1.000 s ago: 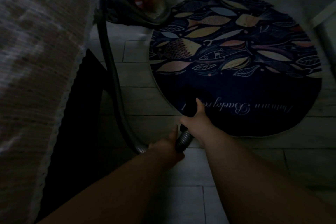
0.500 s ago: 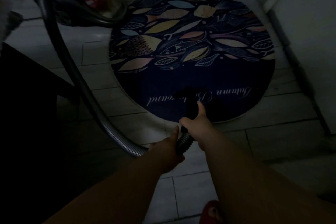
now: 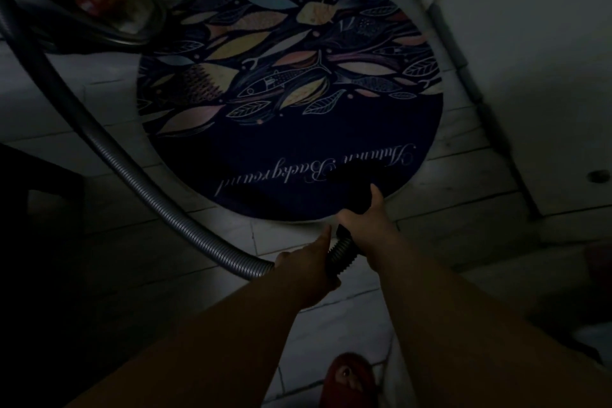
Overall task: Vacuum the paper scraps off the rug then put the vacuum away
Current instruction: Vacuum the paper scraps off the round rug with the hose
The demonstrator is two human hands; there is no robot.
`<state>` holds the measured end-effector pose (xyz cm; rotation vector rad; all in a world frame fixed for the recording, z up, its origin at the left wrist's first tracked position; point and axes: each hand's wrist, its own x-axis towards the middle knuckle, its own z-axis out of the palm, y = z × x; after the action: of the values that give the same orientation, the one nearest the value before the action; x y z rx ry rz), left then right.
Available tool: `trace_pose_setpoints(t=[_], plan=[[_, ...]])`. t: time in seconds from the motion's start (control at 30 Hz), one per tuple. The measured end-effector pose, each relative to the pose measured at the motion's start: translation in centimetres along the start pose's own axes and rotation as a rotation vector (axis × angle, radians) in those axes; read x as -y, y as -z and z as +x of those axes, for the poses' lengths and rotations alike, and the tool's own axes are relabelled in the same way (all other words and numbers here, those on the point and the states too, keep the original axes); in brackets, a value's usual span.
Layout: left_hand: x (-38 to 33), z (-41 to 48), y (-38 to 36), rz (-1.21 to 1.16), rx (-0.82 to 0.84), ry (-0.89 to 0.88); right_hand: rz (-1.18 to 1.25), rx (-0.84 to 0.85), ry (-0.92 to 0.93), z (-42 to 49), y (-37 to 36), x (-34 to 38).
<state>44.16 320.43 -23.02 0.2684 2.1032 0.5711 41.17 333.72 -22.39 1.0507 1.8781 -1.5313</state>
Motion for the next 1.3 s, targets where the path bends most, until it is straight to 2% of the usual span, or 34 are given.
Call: trace_pose_setpoints(t=[0.3, 0.53, 0.67, 1.03, 1.3], plan=[[-2.4, 0.7, -1.3, 0.088, -0.046, -0.052, 0.027, -0.131, -0.034, 0.4, 2.2, -0.8], [-0.1, -0.3, -0.8, 0.074, -0.055, -0.060, 0.130, -0.149, -0.060, -0.2, 0.1, -1.0], [2.3, -1.6, 0.1, 0.034, -0.052, -0.035, 0.076, -0.160, -0.057, -1.0, -2.2, -1.1], [10.6, -6.5, 3.9, -0.024, -0.069, 0.041, 0.147, -0.118, -0.058, -4.3, -11.8, -0.1], [16.4, -10.4, 5.8, -0.078, -0.110, 0.133, 0.113, -0.034, -0.065, -6.2, -18.9, 1.0]])
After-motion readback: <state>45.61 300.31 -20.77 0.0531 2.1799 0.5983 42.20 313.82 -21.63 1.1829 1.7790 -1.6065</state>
